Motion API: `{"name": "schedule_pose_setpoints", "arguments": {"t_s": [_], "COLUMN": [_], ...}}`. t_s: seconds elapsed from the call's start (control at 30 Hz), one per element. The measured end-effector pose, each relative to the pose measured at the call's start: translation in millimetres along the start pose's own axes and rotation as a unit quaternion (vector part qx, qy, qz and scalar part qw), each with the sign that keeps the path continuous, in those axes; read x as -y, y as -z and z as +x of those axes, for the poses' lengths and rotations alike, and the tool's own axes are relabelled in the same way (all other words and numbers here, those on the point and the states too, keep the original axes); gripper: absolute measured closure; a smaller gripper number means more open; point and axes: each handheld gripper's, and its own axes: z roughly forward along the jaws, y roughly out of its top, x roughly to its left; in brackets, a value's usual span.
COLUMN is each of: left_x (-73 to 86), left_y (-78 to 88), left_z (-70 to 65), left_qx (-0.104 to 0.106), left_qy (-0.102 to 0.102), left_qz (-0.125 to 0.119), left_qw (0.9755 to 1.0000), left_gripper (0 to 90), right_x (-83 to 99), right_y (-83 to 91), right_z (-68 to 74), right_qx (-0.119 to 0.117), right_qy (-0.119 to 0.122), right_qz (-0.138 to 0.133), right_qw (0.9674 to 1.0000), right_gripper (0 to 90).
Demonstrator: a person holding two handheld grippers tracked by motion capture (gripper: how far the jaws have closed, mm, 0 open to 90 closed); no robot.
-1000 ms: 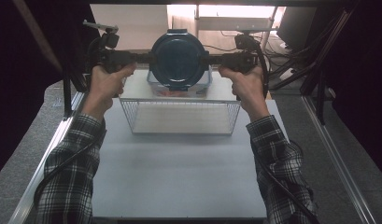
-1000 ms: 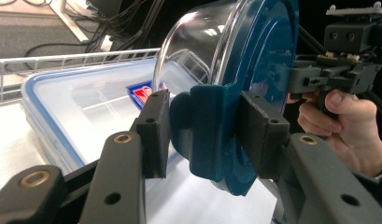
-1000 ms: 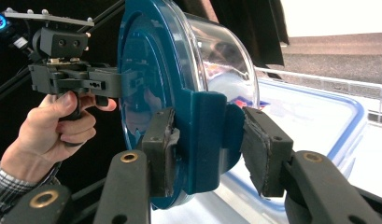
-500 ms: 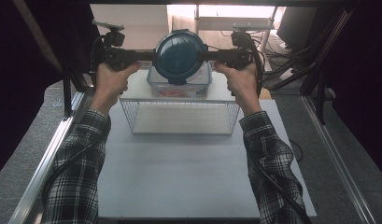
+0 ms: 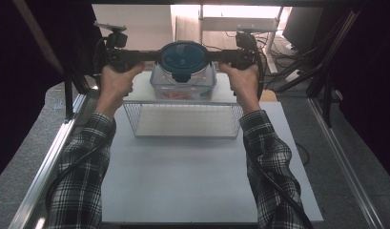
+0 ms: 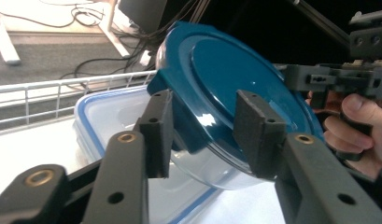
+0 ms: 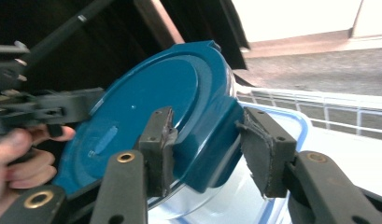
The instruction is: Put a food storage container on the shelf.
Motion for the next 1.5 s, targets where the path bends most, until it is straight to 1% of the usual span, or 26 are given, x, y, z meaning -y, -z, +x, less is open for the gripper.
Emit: {"name": "schedule_pose_setpoints", "arguments": {"t_s": [0.03, 0.07, 0.1, 0.2, 0.27, 0.3, 0.33, 0.37, 0.4, 0.43, 0.5, 0.53, 0.57, 0.6, 0.67, 0.77, 0.83, 0.9, 1.17, 1.23, 1.33, 1.37, 1.4, 1.43, 1.47, 1.5], "left_x": [-0.2, 0.1, 0.1, 1.5, 2.2, 2.3, 2.3, 2.7, 3.1, 4.4, 8.8, 11.9, 15.3, 19.8, 26.7, 31.6, 31.5, 30.1, 28.1, 31.8, 38.9, 40.1, 45.5, 45.5, 49.4, 51.8], "left_y": [0.0, 0.2, 0.2, 0.6, 2.2, 6.1, 6.1, 10.1, 12.5, 15.4, 19.3, 20.2, 20.8, 20.8, 18.8, 13.0, 7.9, 4.6, -1.9, -1.2, 1.4, 2.0, 5.1, 5.1, 6.7, 7.9], "left_z": [-0.8, -2.2, -2.2, -4.4, -7.2, -9.5, -9.5, -10.7, -11.0, -12.7, -16.3, -17.7, -18.7, -18.9, -16.0, -9.6, -6.8, -6.2, -5.2, -6.1, -6.7, -6.4, -6.3, -6.3, -7.3, -8.0], "left_qx": [-0.003, -0.006, -0.006, -0.013, -0.021, -0.029, -0.029, -0.024, -0.022, -0.020, -0.019, -0.019, -0.019, -0.019, -0.016, -0.017, -0.019, -0.026, -0.034, -0.028, -0.033, -0.032, -0.030, -0.030, -0.029, -0.028], "left_qy": [-0.002, -0.007, -0.007, -0.017, -0.030, -0.036, -0.036, -0.033, -0.035, -0.035, -0.048, -0.054, -0.058, -0.064, -0.066, -0.058, -0.055, -0.057, -0.050, -0.053, -0.062, -0.063, -0.066, -0.066, -0.068, -0.072], "left_qz": [0.001, 0.000, 0.000, -0.006, -0.009, -0.014, -0.014, -0.019, -0.021, -0.021, -0.015, -0.010, -0.006, -0.002, 0.008, 0.015, 0.017, 0.020, 0.018, 0.020, 0.023, 0.022, 0.019, 0.019, 0.016, 0.014], "left_qw": [1.0000, 1.0000, 1.0000, 0.9997, 0.9993, 0.9988, 0.9988, 0.9990, 0.9989, 0.9990, 0.9986, 0.9983, 0.9981, 0.9978, 0.9976, 0.9981, 0.9982, 0.9978, 0.9980, 0.9980, 0.9972, 0.9973, 0.9972, 0.9972, 0.9971, 0.9969], "left_gripper": [57.9, 58.0, 58.0, 58.4, 58.5, 59.2, 60.5, 62.5, 62.5, 65.0, 70.6, 75.4, 75.4, 78.7, 80.1, 82.4, 82.4, 82.4, 80.7, 77.2, 72.4, 67.1, 64.1, 60.7, 56.7, 56.7], "right_x": [-0.6, -0.8, -0.8, 0.6, 2.5, 4.5, 4.5, 6.8, 6.8, 7.8, 11.0, 14.7, 14.7, 20.7, 22.7, 28.1, 28.2, 27.8, 27.8, 29.9, 34.7, 38.0, 40.3, 40.3, 46.7, 46.7], "right_y": [-0.7, 0.0, 0.0, 1.7, 3.8, 6.7, 6.7, 12.1, 12.1, 13.8, 18.1, 21.6, 21.6, 23.3, 23.2, 20.2, 17.8, 16.0, 12.2, 13.4, 16.7, 19.2, 20.2, 20.2, 22.8, 22.8], "right_z": [1.9, 6.1, 6.1, 13.2, 19.0, 24.3, 24.3, 29.1, 29.1, 30.5, 32.5, 32.6, 32.6, 31.7, 30.9, 27.1, 25.9, 25.3, 21.2, 21.3, 20.4, 19.8, 19.7, 19.7, 21.5, 21.5], "right_qx": [0.005, 0.019, 0.019, 0.042, 0.054, 0.064, 0.064, 0.064, 0.064, 0.065, 0.064, 0.058, 0.058, 0.060, 0.058, 0.052, 0.058, 0.062, 0.064, 0.063, 0.058, 0.051, 0.047, 0.047, 0.045, 0.045], "right_qy": [0.007, 0.026, 0.026, 0.053, 0.076, 0.101, 0.101, 0.118, 0.118, 0.124, 0.135, 0.138, 0.138, 0.149, 0.151, 0.151, 0.150, 0.149, 0.146, 0.149, 0.153, 0.152, 0.154, 0.154, 0.165, 0.165], "right_qz": [-0.001, -0.005, -0.005, -0.014, -0.023, -0.027, -0.027, -0.025, -0.025, -0.024, -0.023, -0.024, -0.024, -0.016, -0.012, -0.002, 0.001, 0.001, -0.001, 0.000, -0.001, -0.001, -0.001, -0.001, 0.000, 0.000], "right_qw": [1.0000, 0.9995, 0.9995, 0.9976, 0.9954, 0.9925, 0.9925, 0.9906, 0.9906, 0.9899, 0.9885, 0.9884, 0.9884, 0.9869, 0.9867, 0.9872, 0.9870, 0.9869, 0.9873, 0.9868, 0.9866, 0.9871, 0.9870, 0.9870, 0.9852, 0.9852], "right_gripper": [54.2, 56.8, 56.8, 61.2, 65.2, 67.9, 67.9, 71.2, 71.2, 73.1, 76.0, 79.7, 79.7, 83.2, 84.1, 86.9, 87.4, 87.5, 87.1, 85.0, 79.0, 74.5, 71.4, 71.4, 63.9, 63.9]}}
